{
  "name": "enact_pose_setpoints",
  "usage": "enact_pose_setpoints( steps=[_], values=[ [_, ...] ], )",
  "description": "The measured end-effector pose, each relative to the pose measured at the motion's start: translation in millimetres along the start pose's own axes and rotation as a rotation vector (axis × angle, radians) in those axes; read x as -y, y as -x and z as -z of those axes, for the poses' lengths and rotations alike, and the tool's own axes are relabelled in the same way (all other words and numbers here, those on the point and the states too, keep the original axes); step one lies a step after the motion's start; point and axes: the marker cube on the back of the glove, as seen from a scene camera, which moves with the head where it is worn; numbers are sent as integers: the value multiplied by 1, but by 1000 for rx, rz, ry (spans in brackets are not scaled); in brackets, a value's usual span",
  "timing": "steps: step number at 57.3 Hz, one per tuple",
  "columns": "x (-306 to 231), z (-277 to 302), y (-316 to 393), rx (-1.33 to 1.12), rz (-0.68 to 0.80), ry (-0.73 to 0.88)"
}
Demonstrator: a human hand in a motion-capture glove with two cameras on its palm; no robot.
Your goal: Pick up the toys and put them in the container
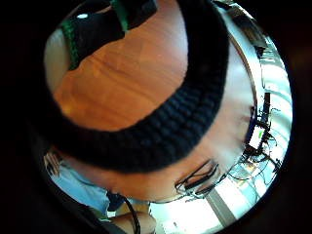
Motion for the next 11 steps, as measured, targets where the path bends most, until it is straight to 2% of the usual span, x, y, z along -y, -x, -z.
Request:
enact_pose_setpoints(
  steps=[11],
  values=[
    [1,-23,-11,-133,2,-118]
  ],
)
